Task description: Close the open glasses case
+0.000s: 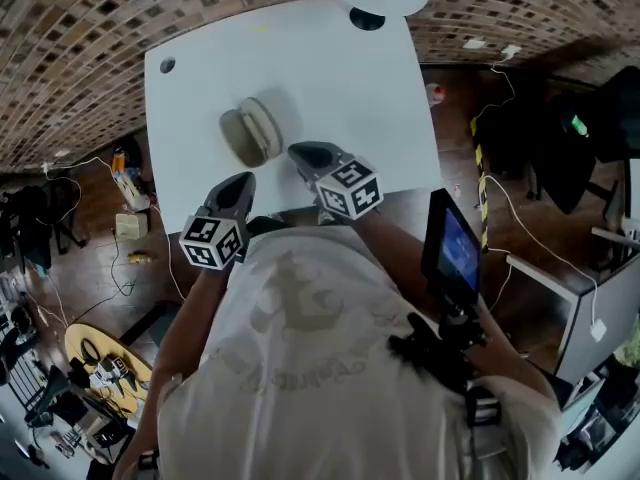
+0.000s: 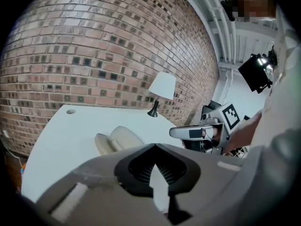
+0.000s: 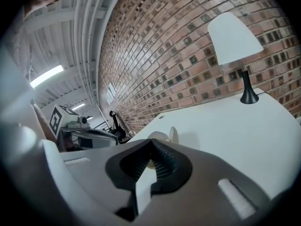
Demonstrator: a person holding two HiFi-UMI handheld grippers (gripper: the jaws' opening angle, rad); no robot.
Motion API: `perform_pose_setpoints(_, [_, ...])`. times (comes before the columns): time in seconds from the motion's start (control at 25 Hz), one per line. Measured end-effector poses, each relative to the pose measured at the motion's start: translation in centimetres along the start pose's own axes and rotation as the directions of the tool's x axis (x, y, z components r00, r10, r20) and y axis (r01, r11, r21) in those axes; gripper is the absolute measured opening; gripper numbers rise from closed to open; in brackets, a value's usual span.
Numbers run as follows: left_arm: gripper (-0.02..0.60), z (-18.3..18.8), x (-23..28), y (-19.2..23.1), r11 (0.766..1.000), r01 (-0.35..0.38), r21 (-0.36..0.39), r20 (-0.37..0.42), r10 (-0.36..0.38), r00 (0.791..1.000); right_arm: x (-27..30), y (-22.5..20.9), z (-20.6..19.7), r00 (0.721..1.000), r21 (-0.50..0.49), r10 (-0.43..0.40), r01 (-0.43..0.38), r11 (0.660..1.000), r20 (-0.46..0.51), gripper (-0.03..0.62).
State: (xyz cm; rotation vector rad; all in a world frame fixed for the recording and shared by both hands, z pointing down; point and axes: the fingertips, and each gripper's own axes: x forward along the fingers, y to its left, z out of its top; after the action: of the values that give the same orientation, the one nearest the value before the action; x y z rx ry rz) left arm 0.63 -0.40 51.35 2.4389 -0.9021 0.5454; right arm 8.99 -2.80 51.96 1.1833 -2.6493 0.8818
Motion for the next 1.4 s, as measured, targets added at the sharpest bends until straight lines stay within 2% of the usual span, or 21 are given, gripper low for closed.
perform_pose_setpoints(0.36, [0.006,2.3,1.9,1.5,0.997,0.070,0.027,0.004,-0.070,0.998,0.0,-0.8,0.3,0.997,0.030,-0.073,0.073,0.997,-0.002,0.008])
perform_pose_setpoints(0.52, [0.006,1.9,1.4,2.6,0.995,0.099,0.024,-0.015,-0.098,0.995,1.3,-0.2,-0.2,0.996,0.043,-0.092,0.093,0.995,-0.016,0.008])
perform_pose_setpoints(0.84, [0.006,0.2,0.3,4.8,0.995,0.090,-0.034,-0.026,-0.090,0.996,3.4,-0.4,-1.0,0.991,0.025,-0.118,0.120,0.992,-0.068,0.008])
perform_pose_setpoints(1.24, [0.006,-1.3,-0.8,6.8,0.993,0.047,-0.106,-0.010,-0.049,0.999,5.7,-3.6,-0.1,0.983,0.039,-0.159,0.163,0.986,-0.088,0.011])
perform_pose_setpoints(1.4, [0.006,-0.8,-0.3,6.9,0.992,0.045,-0.119,0.005,-0.045,0.999,6.4,-5.2,-0.5,0.978,0.061,-0.169,0.177,0.982,-0.125,0.059])
